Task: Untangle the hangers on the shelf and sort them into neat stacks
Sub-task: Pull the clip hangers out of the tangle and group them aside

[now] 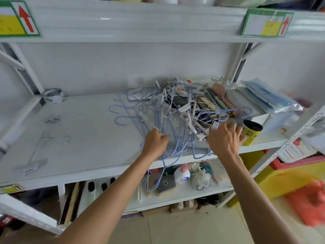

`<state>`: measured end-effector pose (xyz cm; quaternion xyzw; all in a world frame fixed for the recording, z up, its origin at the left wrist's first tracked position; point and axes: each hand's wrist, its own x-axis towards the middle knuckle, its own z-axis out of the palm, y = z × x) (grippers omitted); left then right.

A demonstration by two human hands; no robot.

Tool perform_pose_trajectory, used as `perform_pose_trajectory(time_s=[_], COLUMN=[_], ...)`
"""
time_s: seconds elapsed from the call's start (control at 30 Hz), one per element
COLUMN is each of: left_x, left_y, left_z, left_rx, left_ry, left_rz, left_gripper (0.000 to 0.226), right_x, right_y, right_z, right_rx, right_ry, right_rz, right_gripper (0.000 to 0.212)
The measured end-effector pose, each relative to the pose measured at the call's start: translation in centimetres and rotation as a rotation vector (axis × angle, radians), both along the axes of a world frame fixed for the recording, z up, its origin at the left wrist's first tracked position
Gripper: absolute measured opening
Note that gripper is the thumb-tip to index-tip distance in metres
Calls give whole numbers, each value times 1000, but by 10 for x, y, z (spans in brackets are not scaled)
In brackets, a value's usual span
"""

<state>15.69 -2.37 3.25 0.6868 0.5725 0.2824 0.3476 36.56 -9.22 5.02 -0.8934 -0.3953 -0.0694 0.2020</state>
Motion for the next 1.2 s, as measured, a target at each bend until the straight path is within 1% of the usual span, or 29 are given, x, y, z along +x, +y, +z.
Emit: perform_pose_trajectory(time_s=[0.03,0.07,0.1,0.17,0.23,0.27,0.33,0.4,0.43,0.47,0.5,0.53,0.57,0.63,0.73,0.8,0.87,0.93,1.07,1.2], left_x=[1,4,7,13,20,24,31,40,47,55,64,72,80,87,85,79,73,69,66,64], left_y=[-1,0,0,-2,-8,-11,-15,-21,-24,-26,-27,-28,-27,-23,-7,0,5,6,8,12], left_z=[0,1,1,1,5,8,13,16,17,17,18,19,19,21,21,22,24,27,31,26], left_rx=[30,42,52,103,194,220,251,313,367,391,348,250,141,-18,-84,-68,-8,55,104,25], left_ry=[51,117,188,386,546,587,600,575,544,469,356,241,153,48,-71,-124,-154,-149,-204,-174], left_rz=[-6,-16,-28,-30,10,27,57,66,37,-8,-64,-111,-131,-87,-54,-50,-50,-77,-76,-31], left_gripper=[22,13,10,35,46,51,66,78,77,70,62,57,58,55,33,29,29,28,26,32], right_x=[9,17,22,29,31,31,29,25,23,22,19,16,13,8,11,13,13,12,5,2], right_y=[-12,-21,-26,-28,-26,-25,-26,-29,-32,-34,-37,-39,-41,-41,-37,-33,-31,-28,-13,8], right_z=[-3,-7,-11,-18,-16,-13,-6,0,3,5,8,11,14,19,23,26,30,34,50,67], right_rx=[-103,-167,-183,-173,-231,-256,-260,-217,-197,-184,-172,-158,-144,-115,-108,-112,-53,14,35,50], right_ry=[4,18,35,62,125,177,250,278,280,281,285,290,292,295,268,214,157,143,256,377], right_rz=[6,19,45,143,248,280,296,319,332,351,380,414,449,506,526,501,494,473,440,440], right_gripper=[35,36,38,40,40,41,41,38,38,39,40,40,39,39,35,32,35,36,29,24])
